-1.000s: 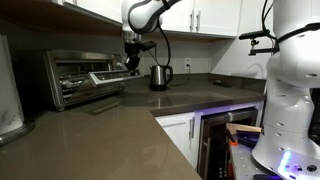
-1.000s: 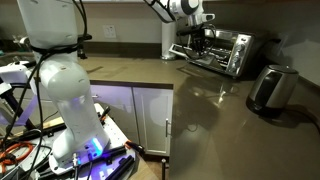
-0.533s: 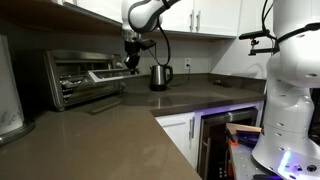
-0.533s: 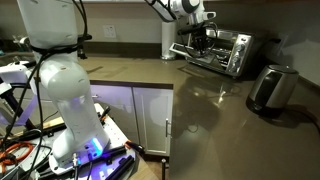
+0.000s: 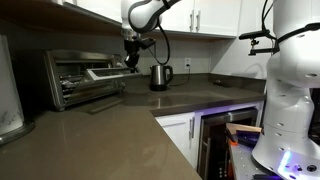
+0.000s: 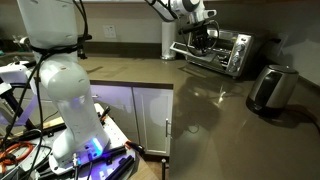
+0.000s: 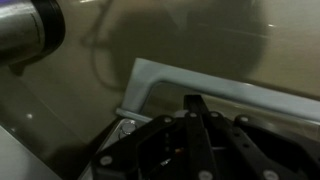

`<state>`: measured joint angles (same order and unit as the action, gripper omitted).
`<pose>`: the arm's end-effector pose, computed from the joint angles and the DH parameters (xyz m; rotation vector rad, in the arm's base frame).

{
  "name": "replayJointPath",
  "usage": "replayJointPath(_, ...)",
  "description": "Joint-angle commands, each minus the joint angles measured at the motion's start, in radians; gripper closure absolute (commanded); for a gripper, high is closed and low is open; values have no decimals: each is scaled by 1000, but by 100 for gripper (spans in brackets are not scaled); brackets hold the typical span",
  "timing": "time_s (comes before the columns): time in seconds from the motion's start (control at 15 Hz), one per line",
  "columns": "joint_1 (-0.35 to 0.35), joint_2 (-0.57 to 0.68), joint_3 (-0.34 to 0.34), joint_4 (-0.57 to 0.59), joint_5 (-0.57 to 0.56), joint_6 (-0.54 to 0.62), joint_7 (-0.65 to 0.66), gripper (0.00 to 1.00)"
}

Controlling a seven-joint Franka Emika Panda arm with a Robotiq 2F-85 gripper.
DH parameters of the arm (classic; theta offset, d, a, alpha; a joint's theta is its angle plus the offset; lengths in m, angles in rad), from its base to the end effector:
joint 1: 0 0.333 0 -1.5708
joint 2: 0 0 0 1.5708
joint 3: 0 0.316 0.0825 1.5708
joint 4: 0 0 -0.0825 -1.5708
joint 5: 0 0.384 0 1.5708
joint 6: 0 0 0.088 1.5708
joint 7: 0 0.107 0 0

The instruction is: Close the open microwave oven.

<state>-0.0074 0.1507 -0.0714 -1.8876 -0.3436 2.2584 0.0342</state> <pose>0.6164 -0.0560 0.4501 2.8207 0.1116 0.3004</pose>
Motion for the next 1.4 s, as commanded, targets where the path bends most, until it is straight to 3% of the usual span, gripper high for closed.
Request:
replayJointPath(0.0,2,7,-1,24,-44,9,33,100)
replayJointPath(1.33,8,14,-3,40,-116,90,95,100)
